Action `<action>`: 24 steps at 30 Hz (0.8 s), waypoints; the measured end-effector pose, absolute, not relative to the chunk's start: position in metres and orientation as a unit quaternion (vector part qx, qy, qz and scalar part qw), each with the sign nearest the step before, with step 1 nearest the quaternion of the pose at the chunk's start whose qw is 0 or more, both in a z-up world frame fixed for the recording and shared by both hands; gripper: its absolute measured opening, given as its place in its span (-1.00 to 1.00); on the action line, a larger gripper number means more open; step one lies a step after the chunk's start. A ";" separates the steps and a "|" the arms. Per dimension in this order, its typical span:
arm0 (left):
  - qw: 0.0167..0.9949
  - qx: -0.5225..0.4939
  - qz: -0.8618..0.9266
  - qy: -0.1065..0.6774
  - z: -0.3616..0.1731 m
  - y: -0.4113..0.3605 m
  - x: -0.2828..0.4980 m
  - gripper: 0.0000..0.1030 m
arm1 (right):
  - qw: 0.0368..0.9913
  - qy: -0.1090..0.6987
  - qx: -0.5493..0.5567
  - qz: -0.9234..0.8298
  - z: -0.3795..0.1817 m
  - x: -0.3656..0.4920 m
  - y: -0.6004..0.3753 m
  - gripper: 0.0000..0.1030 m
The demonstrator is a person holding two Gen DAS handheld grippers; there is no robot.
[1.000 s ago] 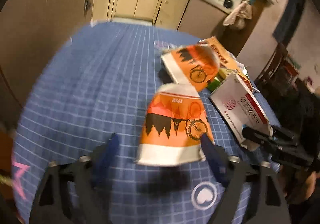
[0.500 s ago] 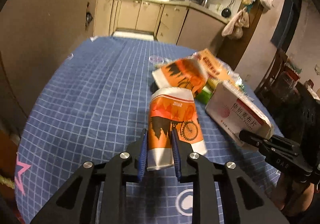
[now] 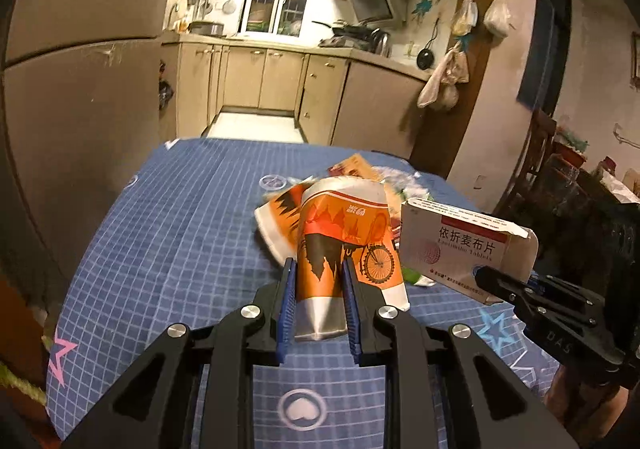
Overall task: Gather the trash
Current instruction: 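Carry the orange cup in the left tool while the right tool carries the medicine box to the bucket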
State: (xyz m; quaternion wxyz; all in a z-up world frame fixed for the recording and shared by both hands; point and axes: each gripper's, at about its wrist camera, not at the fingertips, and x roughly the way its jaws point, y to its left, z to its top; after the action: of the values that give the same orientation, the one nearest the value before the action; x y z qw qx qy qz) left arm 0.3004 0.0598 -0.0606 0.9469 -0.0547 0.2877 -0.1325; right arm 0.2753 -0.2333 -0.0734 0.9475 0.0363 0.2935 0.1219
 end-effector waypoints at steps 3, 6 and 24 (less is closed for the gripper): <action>0.951 -0.048 -0.135 0.273 -0.049 0.045 0.296 -0.55 | 0.954 0.279 0.037 0.102 -0.061 0.266 -0.248 -0.81; 0.954 -0.041 -0.144 0.261 -0.038 0.024 0.294 -0.55 | 0.962 0.261 0.034 0.075 -0.048 0.252 -0.264 -0.81; 0.942 0.021 -0.269 0.201 0.022 -0.179 0.239 -0.55 | 0.971 0.206 0.034 -0.120 -0.001 0.145 -0.415 -0.81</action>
State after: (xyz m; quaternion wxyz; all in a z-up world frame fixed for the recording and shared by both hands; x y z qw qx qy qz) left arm 0.2387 -0.1788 0.0220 0.9417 0.0210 0.2014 -0.2685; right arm 0.1454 -0.4146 -0.0014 0.9705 0.0343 0.2064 -0.1198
